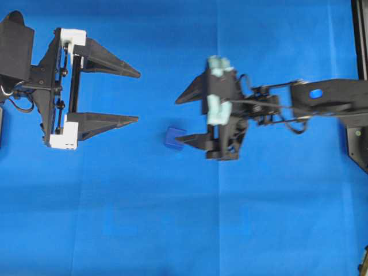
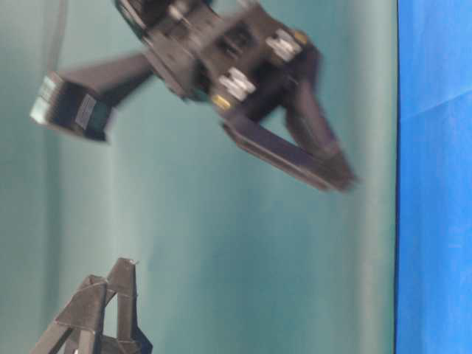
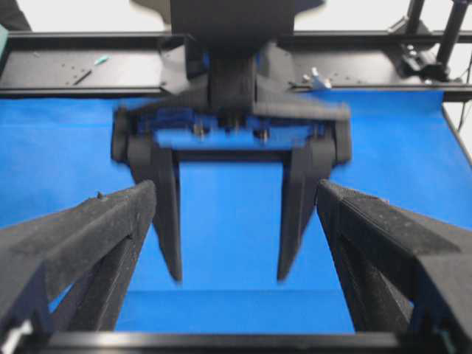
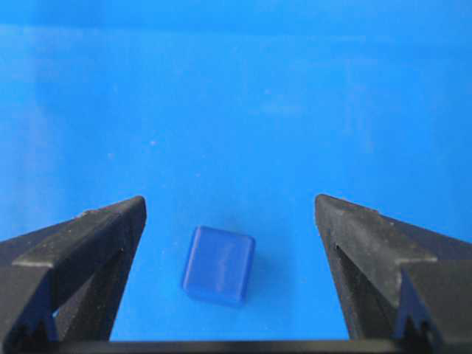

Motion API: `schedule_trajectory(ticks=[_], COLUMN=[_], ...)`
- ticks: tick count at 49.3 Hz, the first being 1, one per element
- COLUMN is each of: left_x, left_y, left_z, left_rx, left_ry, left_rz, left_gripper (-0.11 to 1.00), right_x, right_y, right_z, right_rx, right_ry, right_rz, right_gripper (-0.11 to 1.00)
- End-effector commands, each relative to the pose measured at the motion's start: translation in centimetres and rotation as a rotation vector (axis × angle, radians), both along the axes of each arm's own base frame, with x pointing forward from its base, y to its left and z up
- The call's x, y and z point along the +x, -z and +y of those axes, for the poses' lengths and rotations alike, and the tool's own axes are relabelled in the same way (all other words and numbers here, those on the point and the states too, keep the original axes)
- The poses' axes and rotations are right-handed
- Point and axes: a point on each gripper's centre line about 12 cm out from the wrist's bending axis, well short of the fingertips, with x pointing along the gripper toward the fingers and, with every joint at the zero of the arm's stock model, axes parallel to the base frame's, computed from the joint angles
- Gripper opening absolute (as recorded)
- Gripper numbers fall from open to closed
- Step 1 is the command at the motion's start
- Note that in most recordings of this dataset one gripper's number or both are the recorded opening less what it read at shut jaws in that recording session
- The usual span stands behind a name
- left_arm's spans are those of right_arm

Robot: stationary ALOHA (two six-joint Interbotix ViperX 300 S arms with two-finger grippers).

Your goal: Handover the blue block to the right arm after grasping it with the left arm, then place it in the designated position.

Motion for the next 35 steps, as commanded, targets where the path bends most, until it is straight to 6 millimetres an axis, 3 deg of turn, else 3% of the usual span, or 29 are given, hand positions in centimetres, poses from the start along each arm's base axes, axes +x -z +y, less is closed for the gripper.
schedule_trajectory(ticks=[1,17,28,35], left_x=[-0.4,-0.4,-0.4,-0.4], left_y=[-1.4,-1.4,-1.4,-1.4], left_z=[0.0,0.0,0.1,0.0], left_rx=[-0.001,-0.001,-0.001,-0.002], left_ry=[-0.001,-0.001,-0.001,-0.001], left_rz=[-0.046,-0.044,-0.044,-0.044], left_gripper=[0.93,0.93,0.93,0.93], right_x=[-1.4,-6.3,-9.3,-10.1], right_y=[-3.0,-7.8,-9.7,-10.2], right_z=[0.0,-0.4,-0.4,-0.5], right_rx=[-0.005,-0.025,-0.033,-0.034], right_ry=[0.0,0.016,0.016,0.016], right_rz=[-0.063,-0.144,-0.212,-0.235], right_gripper=[0.87,0.86,0.86,0.86])
